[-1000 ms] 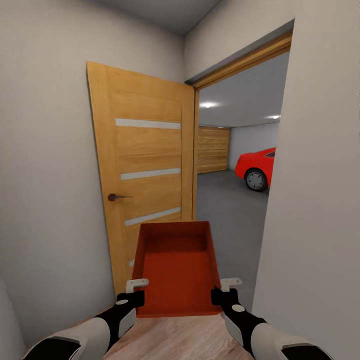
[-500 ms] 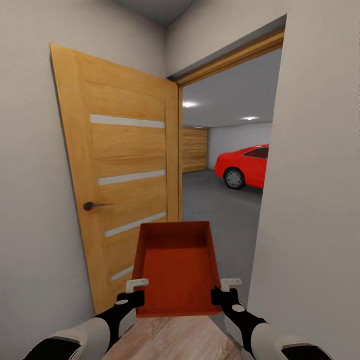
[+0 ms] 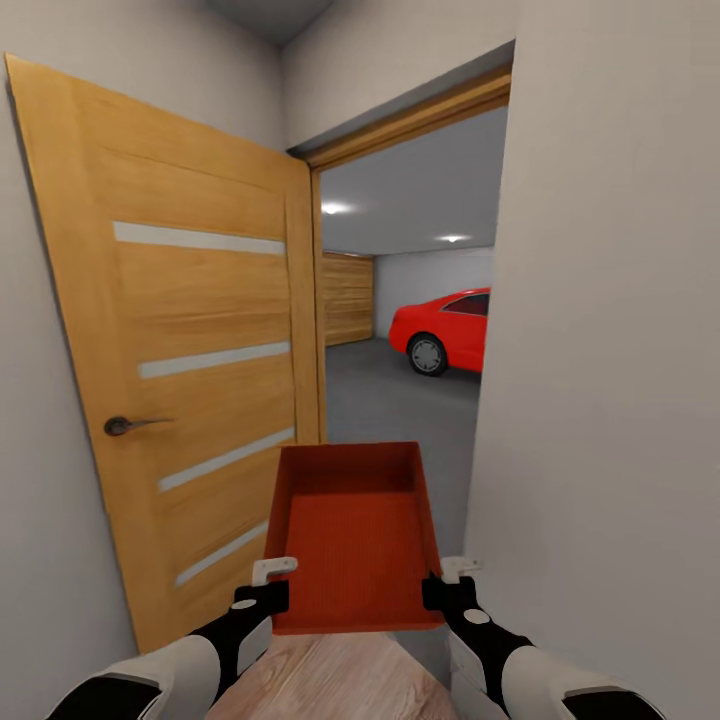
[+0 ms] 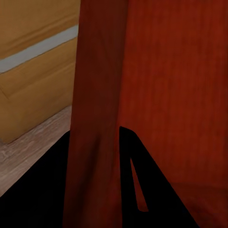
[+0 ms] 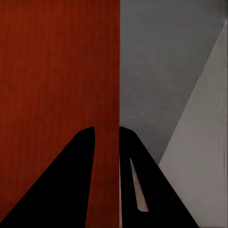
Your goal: Move the two storage containers from the living room to the garage. In the garage, place one container on the floor and stack the other container on top of it (either order is fine).
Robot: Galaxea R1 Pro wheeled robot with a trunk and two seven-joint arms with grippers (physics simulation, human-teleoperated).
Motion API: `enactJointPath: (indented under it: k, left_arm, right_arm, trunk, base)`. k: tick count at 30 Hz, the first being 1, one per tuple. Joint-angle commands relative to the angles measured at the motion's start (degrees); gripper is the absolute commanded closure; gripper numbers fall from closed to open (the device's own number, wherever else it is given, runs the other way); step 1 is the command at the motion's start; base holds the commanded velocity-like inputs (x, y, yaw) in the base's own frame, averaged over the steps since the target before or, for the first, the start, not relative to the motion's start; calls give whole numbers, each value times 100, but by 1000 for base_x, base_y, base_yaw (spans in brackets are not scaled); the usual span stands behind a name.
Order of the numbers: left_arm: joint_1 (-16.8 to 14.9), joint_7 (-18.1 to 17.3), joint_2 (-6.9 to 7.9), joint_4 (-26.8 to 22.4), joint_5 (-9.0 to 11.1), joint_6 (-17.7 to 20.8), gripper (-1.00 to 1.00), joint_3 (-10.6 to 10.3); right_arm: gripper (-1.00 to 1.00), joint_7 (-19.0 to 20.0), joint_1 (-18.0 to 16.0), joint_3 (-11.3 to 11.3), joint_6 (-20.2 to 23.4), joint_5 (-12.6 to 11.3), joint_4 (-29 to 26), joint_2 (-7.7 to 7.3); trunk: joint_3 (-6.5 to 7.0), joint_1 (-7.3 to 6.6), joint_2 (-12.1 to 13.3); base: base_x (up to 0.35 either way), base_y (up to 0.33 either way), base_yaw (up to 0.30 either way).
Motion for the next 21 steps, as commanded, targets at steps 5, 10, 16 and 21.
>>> enactJointPath:
  k: [5, 10, 16, 21]
  left_arm:
    - [-2, 44, 65, 18, 100, -28, 100, 250]
    - [-2, 44, 65, 18, 100, -22, 100, 253]
    - [-2, 42, 65, 18, 100, -21, 100, 250]
    - [-2, 40, 65, 18, 100, -21, 100, 250]
  right_arm:
    - [100, -24, -9, -363, -106, 135, -16, 6]
    - [100, -23, -9, -363, -104, 135, -16, 4]
    - [100, -24, -9, -363, -104, 135, -16, 2]
    - [100, -21, -9, -363, -104, 135, -16, -1]
  trunk:
    - [-9, 1, -7]
    - [-9, 1, -7]
    - [-9, 1, -7]
    - [-9, 1, -7]
  base:
    - [178, 61, -281]
    - [284, 142, -279]
    - [295, 177, -99]
    - [297, 183, -8]
